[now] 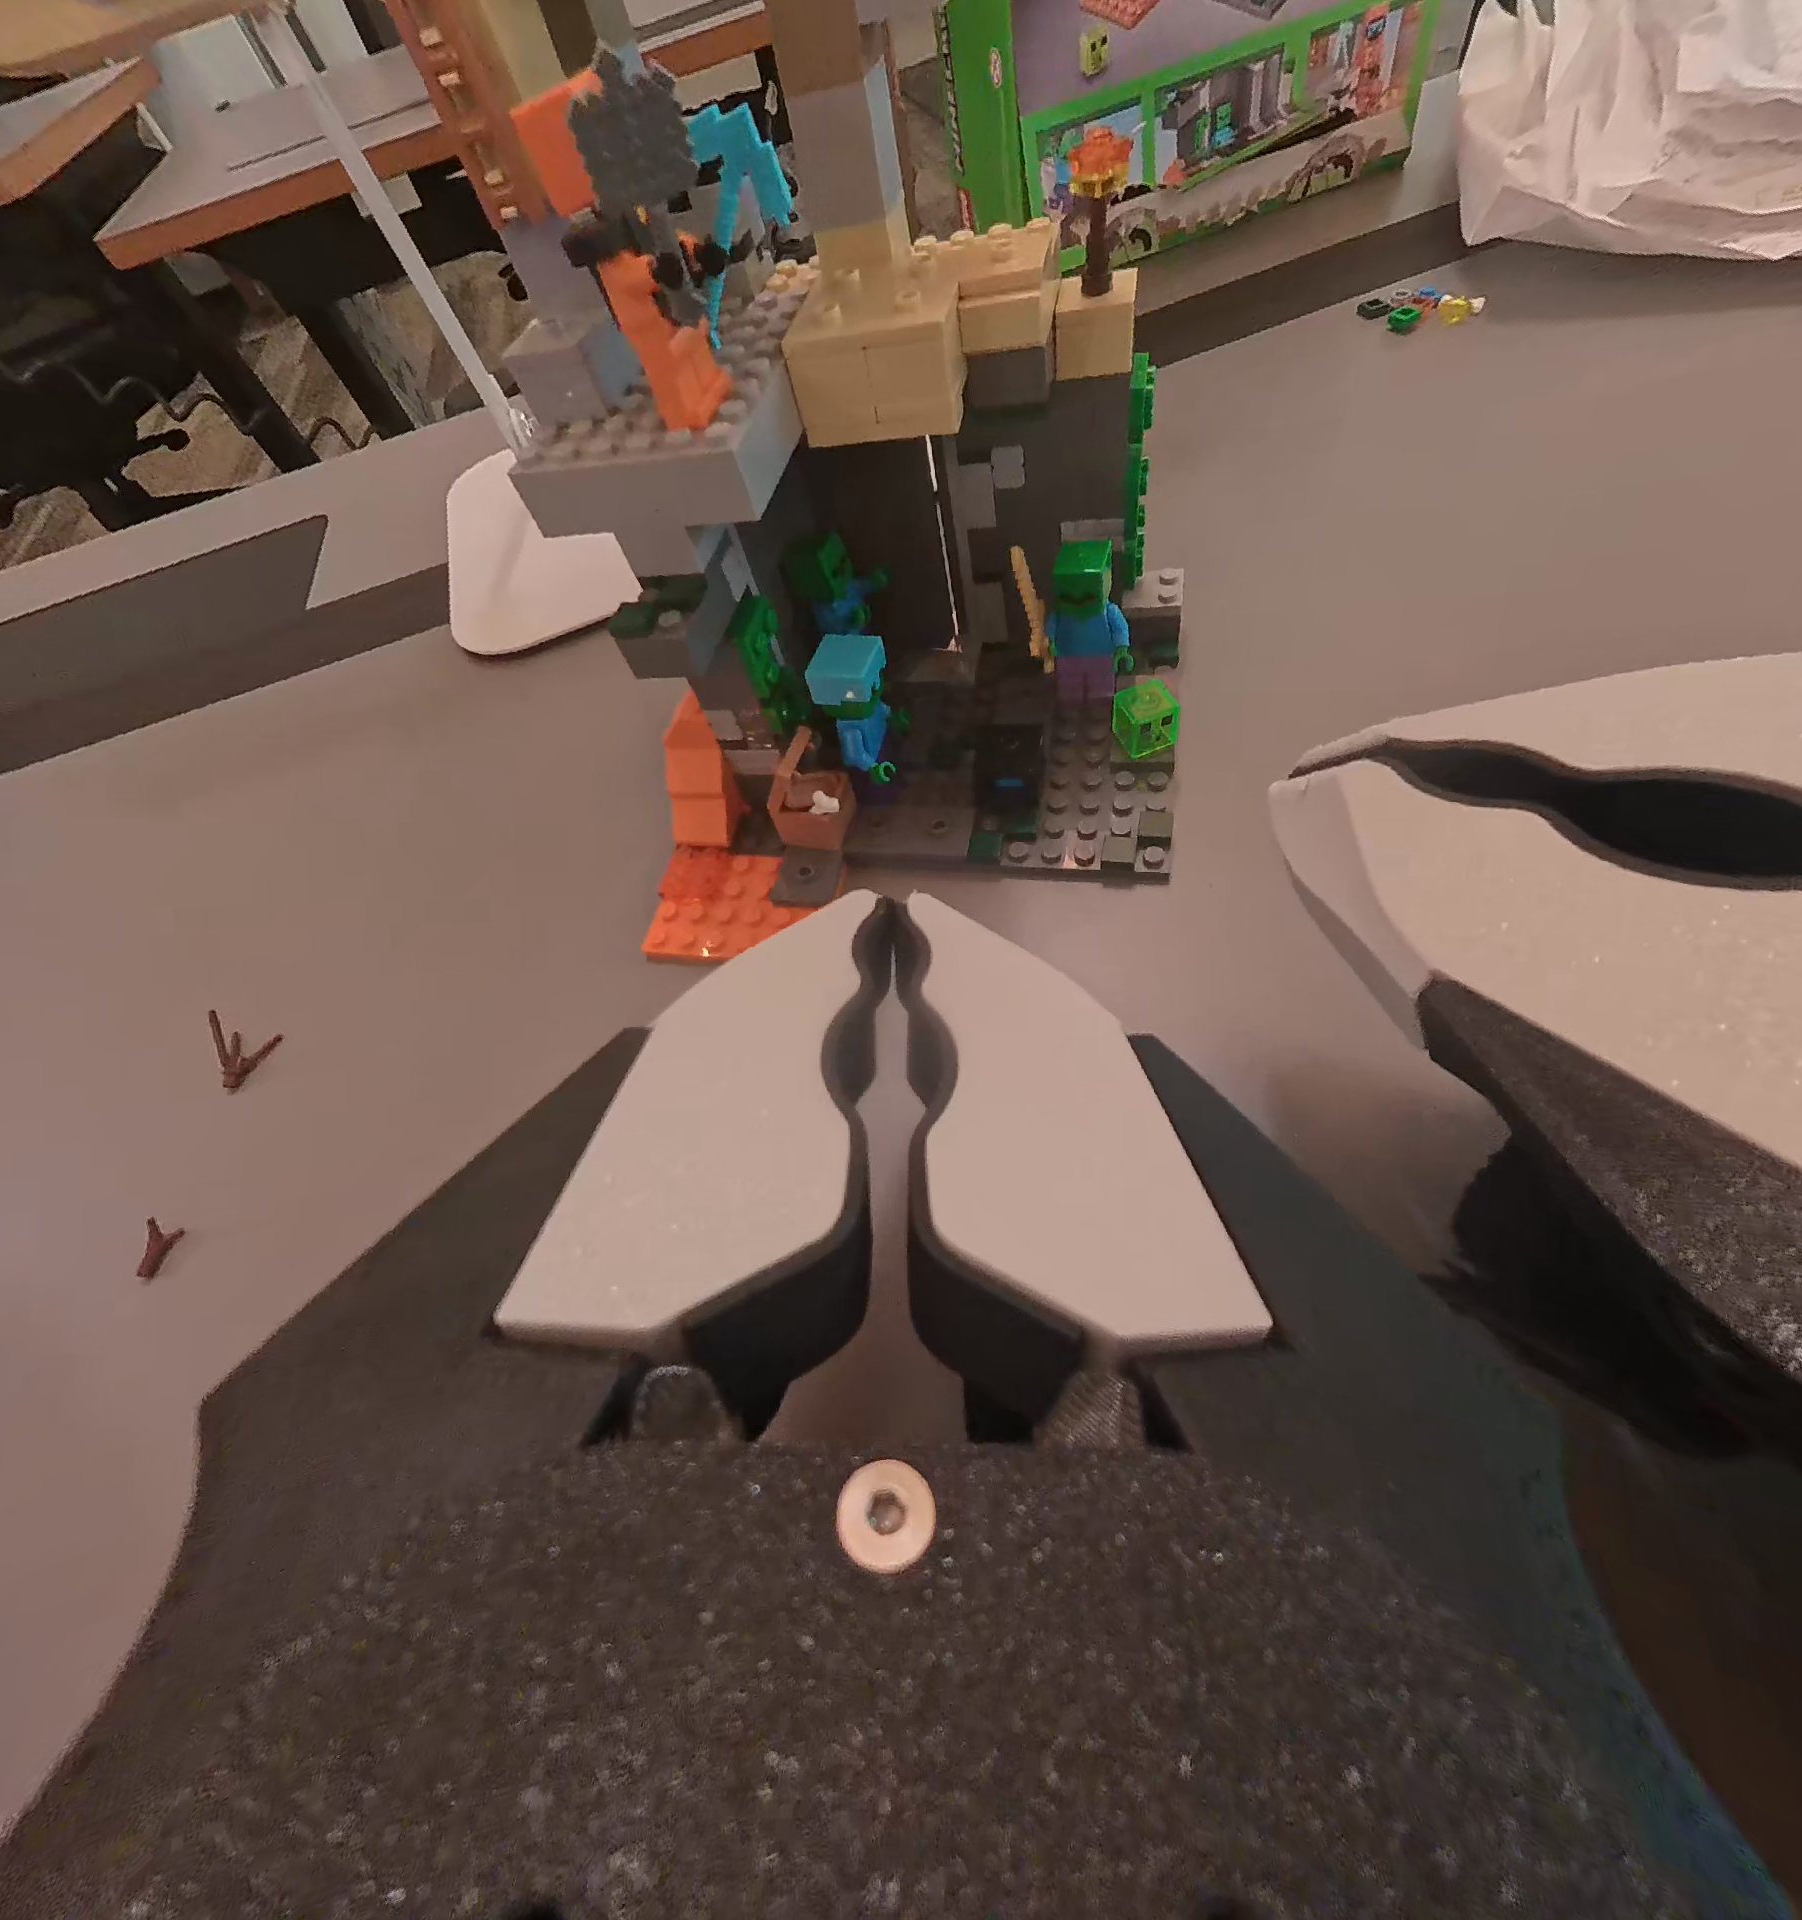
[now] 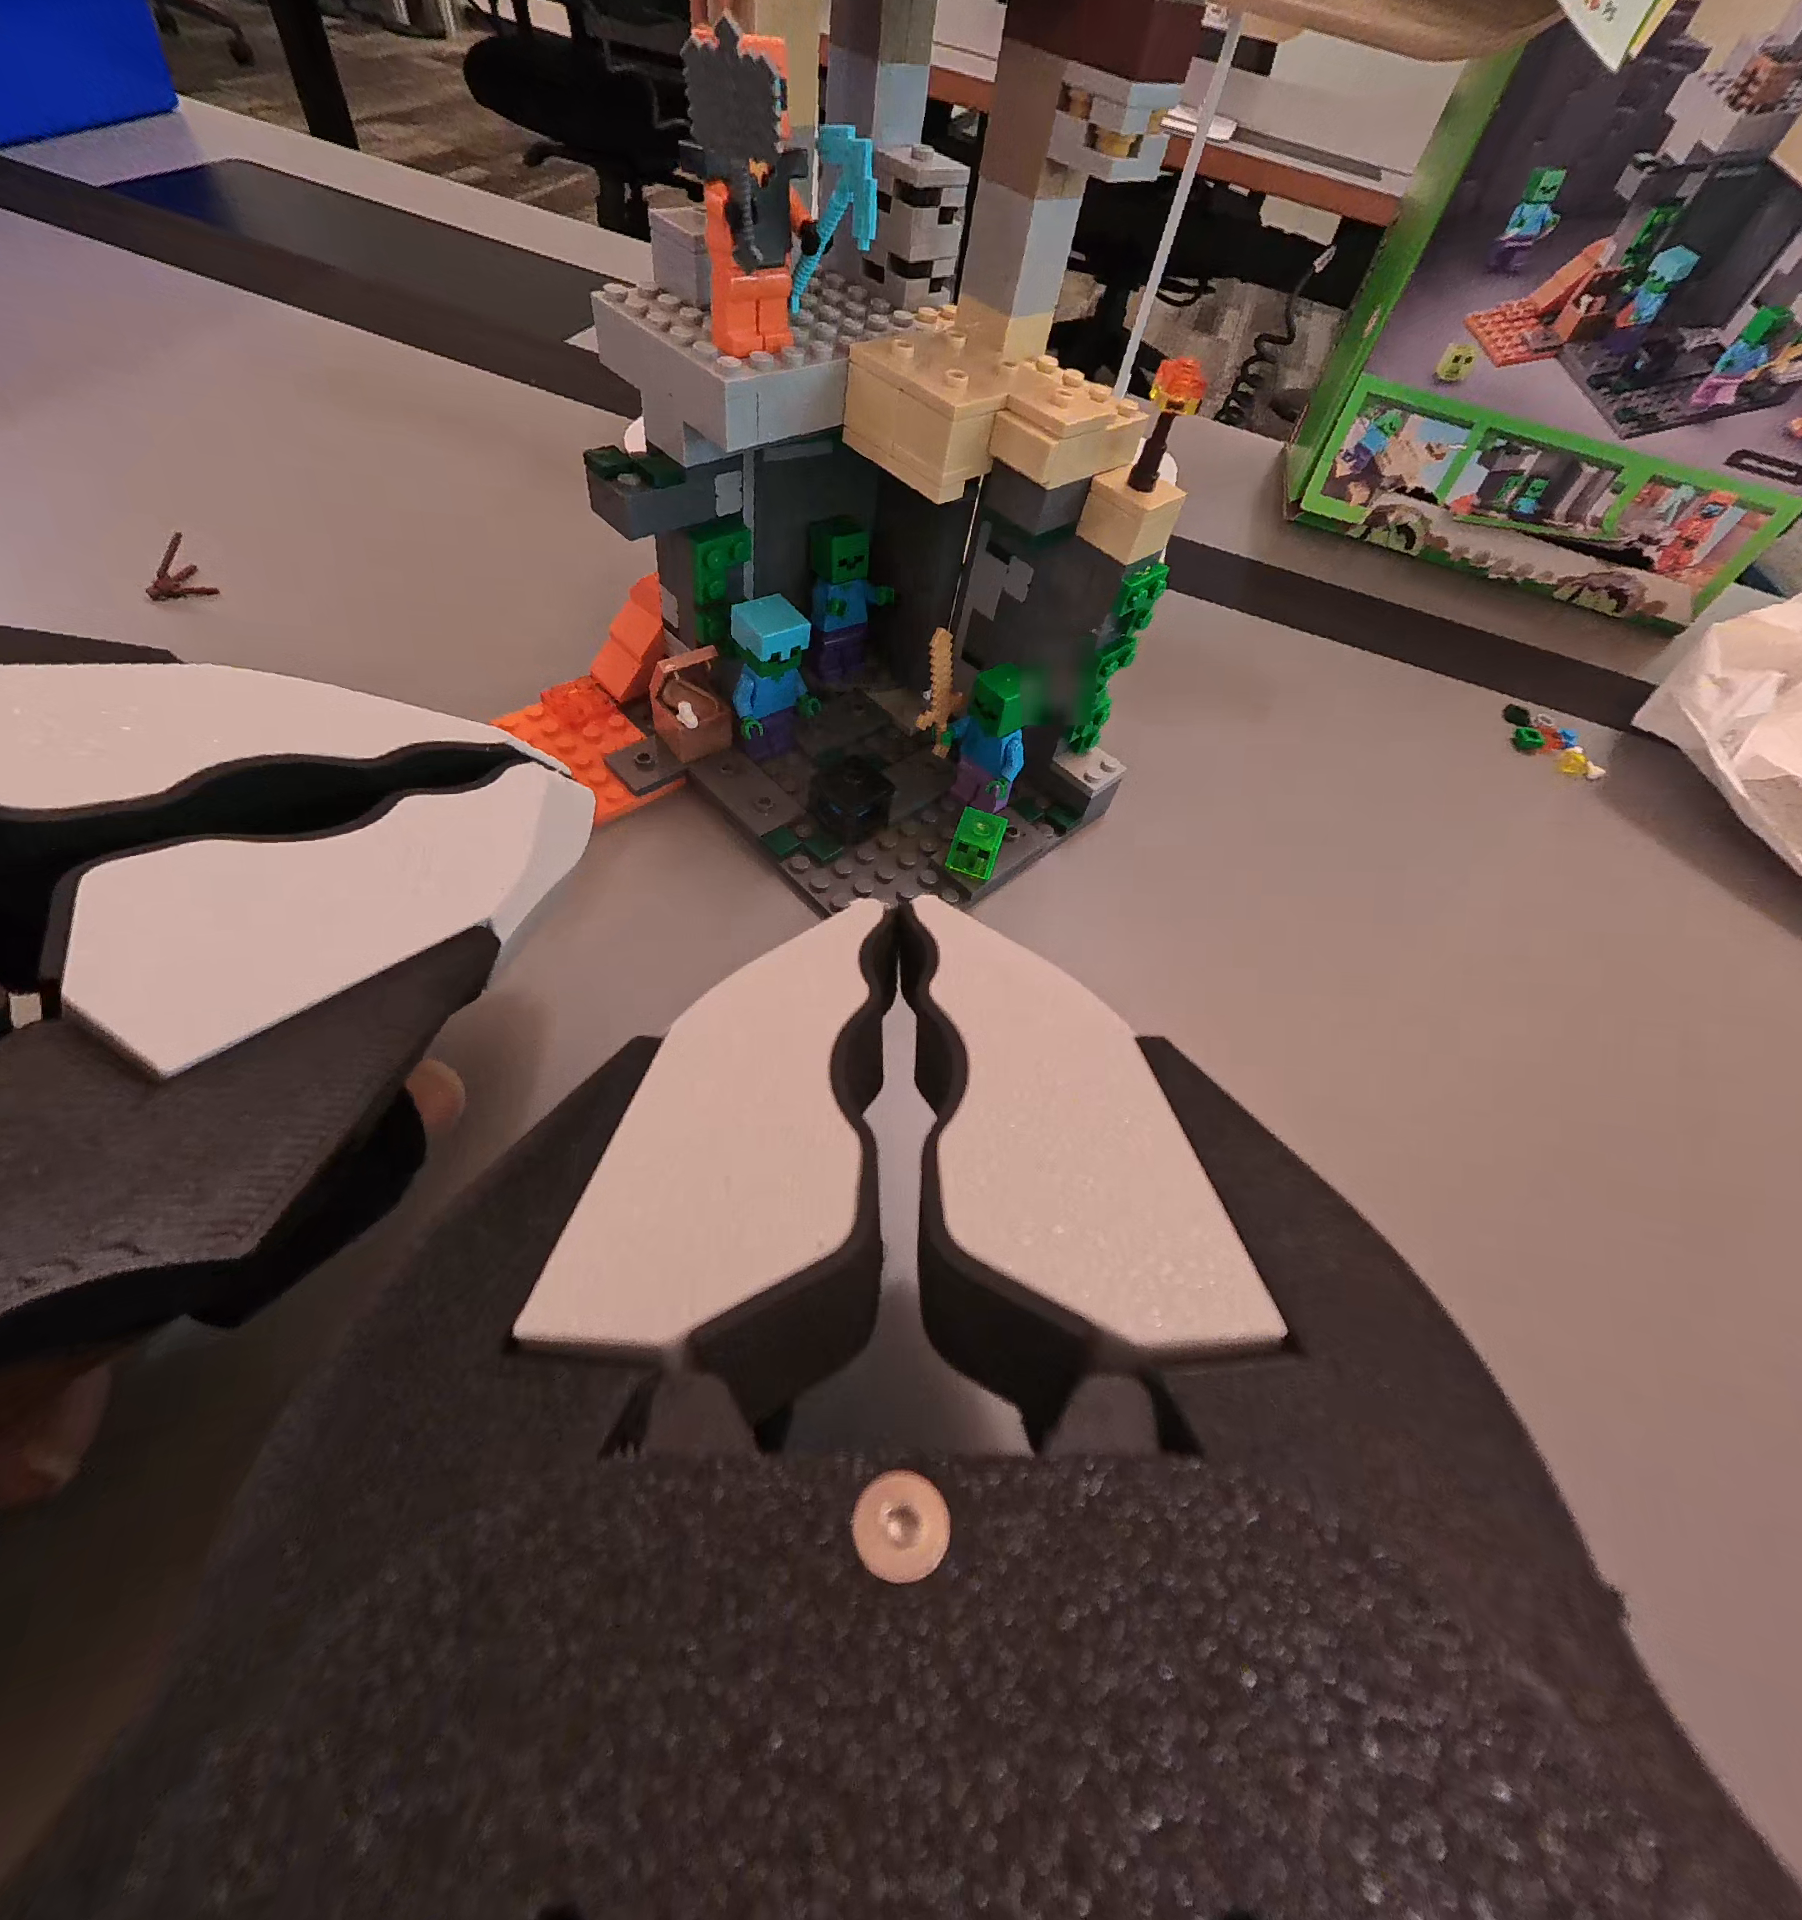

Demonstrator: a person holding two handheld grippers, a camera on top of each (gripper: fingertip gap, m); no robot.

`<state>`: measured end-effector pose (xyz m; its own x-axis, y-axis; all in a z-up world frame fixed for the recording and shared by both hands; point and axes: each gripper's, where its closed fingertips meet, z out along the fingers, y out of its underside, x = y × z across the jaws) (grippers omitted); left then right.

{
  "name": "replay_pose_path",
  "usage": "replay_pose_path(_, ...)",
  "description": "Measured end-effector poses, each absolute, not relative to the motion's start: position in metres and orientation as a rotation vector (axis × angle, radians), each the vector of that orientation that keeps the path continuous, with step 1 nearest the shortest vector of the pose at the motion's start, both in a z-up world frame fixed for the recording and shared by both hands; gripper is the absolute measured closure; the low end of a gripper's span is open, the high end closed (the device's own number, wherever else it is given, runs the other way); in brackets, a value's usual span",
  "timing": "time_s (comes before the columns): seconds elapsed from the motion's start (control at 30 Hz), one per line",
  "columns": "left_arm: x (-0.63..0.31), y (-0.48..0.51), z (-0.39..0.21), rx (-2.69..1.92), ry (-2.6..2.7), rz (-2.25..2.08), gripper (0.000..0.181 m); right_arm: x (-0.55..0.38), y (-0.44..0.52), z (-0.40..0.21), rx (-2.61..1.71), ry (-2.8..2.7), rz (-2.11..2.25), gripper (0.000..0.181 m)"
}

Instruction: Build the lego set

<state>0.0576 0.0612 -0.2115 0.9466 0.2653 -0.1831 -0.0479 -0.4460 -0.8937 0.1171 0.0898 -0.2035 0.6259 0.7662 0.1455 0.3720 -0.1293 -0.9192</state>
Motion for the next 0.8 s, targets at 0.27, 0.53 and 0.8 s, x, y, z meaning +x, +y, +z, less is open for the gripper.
replay_pose_path(0.27,0.057,0.064,-0.211,-1.996,-0.160,0.395,0.181,0.117,0.091,-0.204,-1.740,-0.927,0.458,0.181)
replay_pose_path(0.53,0.061,0.067,-0.211,-1.996,-0.151,0.415,0.181,0.118,0.093,-0.206,-1.749,-0.922,0.471,0.181)
replay_pose_path(0.8,0.069,0.079,-0.209,-1.982,-0.171,0.422,0.181,0.125,0.101,-0.207,-1.756,-0.964,0.506,0.181)
